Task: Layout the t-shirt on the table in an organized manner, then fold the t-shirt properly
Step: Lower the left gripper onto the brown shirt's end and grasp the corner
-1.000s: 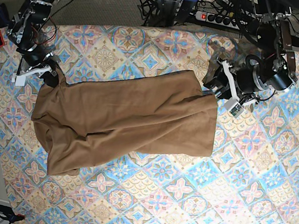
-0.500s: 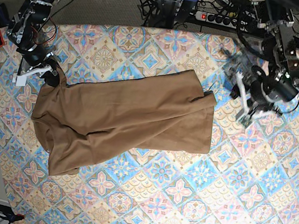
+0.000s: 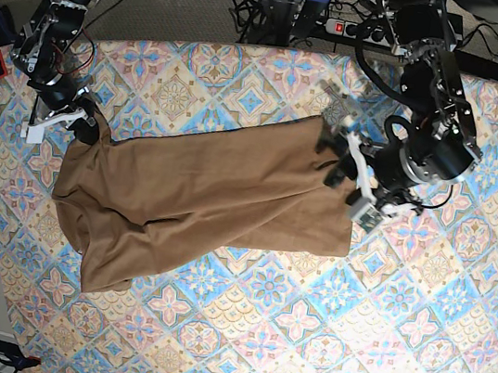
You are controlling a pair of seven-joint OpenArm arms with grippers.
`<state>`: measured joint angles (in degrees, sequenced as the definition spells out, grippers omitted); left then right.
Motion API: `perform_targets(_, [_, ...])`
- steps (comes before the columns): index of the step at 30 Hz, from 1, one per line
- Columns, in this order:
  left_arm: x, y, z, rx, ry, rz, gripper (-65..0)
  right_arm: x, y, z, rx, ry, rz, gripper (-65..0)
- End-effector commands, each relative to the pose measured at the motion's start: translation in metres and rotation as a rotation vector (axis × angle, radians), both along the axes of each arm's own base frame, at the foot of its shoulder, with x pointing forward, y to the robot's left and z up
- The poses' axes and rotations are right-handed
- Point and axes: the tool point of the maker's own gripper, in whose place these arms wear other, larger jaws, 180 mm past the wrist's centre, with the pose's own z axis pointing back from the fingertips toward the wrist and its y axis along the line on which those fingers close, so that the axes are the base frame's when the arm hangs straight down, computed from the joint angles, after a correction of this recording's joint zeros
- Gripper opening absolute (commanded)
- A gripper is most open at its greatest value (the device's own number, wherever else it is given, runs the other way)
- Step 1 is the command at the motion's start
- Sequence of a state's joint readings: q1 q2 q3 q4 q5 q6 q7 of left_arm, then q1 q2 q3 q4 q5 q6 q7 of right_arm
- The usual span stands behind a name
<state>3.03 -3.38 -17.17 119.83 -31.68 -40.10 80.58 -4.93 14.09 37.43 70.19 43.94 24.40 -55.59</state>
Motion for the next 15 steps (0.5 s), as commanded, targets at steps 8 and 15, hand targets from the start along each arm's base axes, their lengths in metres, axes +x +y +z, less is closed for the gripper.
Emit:
perform_targets(8, [-0.019,-0.055,-0.001,0.025,0.002,-0.250,-38.3,-0.009,-0.001,-0.007,-0.024,0.060,0.031,-65.0])
perform_targets(15, [-0.043,-0.074,-0.018,-0.027,0.192,-0.181,-38.3,-0.009,-0.001,-0.007,-0.024,0.060,0.031,-65.0])
